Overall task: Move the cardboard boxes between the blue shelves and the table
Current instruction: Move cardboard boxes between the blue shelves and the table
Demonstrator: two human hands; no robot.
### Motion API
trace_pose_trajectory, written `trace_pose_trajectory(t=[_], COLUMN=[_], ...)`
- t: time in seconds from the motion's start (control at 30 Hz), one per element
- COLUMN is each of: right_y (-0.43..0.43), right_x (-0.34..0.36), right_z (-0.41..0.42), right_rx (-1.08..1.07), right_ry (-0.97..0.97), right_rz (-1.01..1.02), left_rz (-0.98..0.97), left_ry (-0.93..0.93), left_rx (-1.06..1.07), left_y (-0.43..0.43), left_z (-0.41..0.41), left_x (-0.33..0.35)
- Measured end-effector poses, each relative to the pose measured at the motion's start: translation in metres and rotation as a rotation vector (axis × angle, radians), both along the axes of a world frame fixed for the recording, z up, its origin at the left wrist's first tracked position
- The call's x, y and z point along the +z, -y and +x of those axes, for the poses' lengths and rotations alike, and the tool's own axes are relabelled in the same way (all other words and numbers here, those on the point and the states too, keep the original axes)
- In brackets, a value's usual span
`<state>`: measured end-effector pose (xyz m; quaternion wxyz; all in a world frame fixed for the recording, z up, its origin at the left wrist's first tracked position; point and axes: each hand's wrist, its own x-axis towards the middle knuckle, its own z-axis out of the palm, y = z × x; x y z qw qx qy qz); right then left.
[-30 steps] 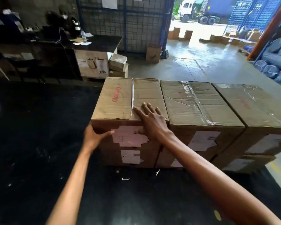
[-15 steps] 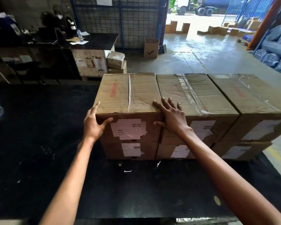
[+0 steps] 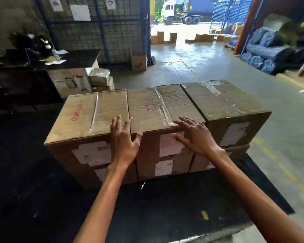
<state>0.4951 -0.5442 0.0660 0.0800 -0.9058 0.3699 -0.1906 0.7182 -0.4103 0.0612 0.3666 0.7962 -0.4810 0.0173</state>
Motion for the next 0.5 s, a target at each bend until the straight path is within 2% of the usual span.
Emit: trace_pose_trajectory(t=[0.23, 0.5], right_y=[0.085, 0.178], right_x=[0.005, -0.022], right_z=[-0.156, -0.267], right_rx=[-0.154, -0.16], right_ry=[0.047, 0.073], right_rz=[-0.016, -0.005], left_rz=[0.025, 0.139], left_ry=[-0.008, 0.069], left_rx=[-0.241, -0.202], left_y=[0.118, 0.195], left_z=[-0.16, -0.265], left_x=[0.012, -0.017])
